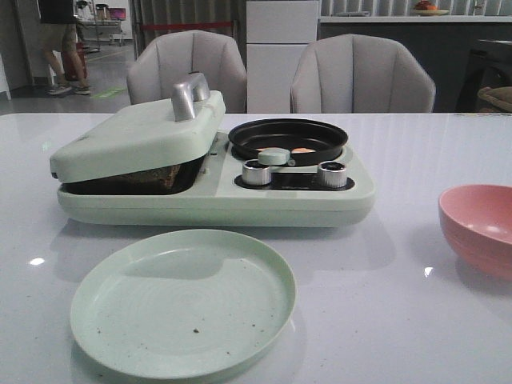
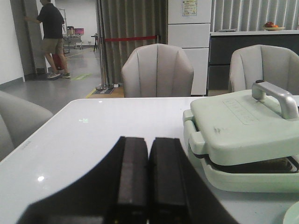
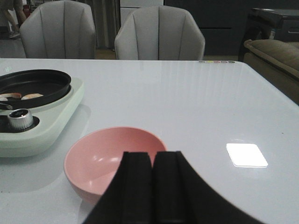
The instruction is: Make breakfast with bread and shrimp
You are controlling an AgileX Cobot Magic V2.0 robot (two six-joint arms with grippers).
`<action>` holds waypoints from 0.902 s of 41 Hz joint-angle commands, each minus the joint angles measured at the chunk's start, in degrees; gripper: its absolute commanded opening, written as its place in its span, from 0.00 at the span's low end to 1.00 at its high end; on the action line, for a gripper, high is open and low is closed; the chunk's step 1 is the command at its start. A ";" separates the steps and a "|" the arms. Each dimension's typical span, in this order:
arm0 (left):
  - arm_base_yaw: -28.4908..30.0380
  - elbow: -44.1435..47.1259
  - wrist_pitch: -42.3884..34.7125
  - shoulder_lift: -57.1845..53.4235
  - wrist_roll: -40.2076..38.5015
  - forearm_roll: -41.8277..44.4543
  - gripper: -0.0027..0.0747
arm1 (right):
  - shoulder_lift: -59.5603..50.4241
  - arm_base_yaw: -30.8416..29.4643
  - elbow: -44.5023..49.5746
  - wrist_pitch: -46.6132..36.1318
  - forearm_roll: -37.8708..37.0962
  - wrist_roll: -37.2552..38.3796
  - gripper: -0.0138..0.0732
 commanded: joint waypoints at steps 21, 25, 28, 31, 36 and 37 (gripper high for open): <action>-0.41 1.76 -5.07 -1.00 -0.38 -0.80 0.16 | -1.21 0.39 -0.96 -9.29 0.05 0.07 0.20; -0.41 1.76 -5.07 -1.00 -0.38 -0.80 0.16 | -1.21 1.53 -0.96 -9.42 -0.23 -0.56 0.20; -0.41 1.76 -5.07 -1.00 -0.38 -0.80 0.16 | -1.26 1.69 -0.96 -10.23 -0.31 -0.56 0.20; -0.41 1.76 -5.07 -1.00 -0.38 -0.80 0.16 | -1.26 1.69 -0.96 -11.17 -0.31 -0.56 0.20; -0.41 1.76 -5.07 -1.00 -0.38 -0.80 0.16 | -1.26 1.69 -0.96 -10.81 -0.31 -0.56 0.20; -0.41 1.76 -5.07 -1.00 -0.38 -0.80 0.16 | -1.26 1.69 -0.96 -10.65 -0.31 -0.56 0.20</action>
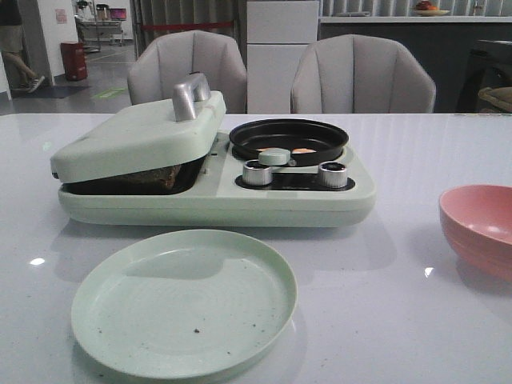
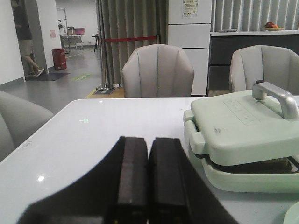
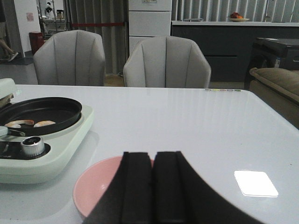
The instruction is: Make breakfast with bread and shrimp
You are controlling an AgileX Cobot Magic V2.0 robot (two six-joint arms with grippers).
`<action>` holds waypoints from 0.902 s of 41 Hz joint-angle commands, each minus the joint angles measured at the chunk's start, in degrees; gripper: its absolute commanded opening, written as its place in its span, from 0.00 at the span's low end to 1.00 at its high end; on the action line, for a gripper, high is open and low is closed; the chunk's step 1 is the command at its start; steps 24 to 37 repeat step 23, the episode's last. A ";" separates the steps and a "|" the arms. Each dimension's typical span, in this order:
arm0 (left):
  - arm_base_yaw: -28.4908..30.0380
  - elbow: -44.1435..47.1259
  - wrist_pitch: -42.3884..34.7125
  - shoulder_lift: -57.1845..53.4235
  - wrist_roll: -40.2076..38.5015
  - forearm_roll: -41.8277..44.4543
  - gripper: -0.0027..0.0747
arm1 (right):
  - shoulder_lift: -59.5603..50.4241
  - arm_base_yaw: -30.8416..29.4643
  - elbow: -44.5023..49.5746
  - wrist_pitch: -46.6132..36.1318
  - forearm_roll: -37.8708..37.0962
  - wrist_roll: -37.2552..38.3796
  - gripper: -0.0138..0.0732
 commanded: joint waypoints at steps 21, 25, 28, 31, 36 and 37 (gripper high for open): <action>-0.41 1.76 -5.07 -1.00 -0.38 -0.49 0.16 | -1.15 0.07 -1.09 -3.63 -0.44 -0.22 0.20; -0.41 1.76 -5.07 -1.00 -0.38 -0.49 0.16 | -1.15 0.07 -1.09 -3.63 -0.44 -0.22 0.20; -0.41 1.76 -5.07 -1.00 -0.38 -0.49 0.16 | -1.15 0.07 -1.09 -3.63 -0.44 -0.22 0.20; -0.41 1.76 -5.07 -1.00 -0.38 -0.49 0.16 | -1.15 0.07 -1.09 -3.63 -0.44 -0.22 0.20; -0.41 1.76 -5.07 -1.00 -0.38 -0.49 0.16 | -1.15 0.07 -1.09 -3.63 -0.44 -0.22 0.20; -0.41 1.76 -5.07 -1.00 -0.38 -0.49 0.16 | -1.15 0.07 -1.09 -3.63 -0.44 -0.22 0.20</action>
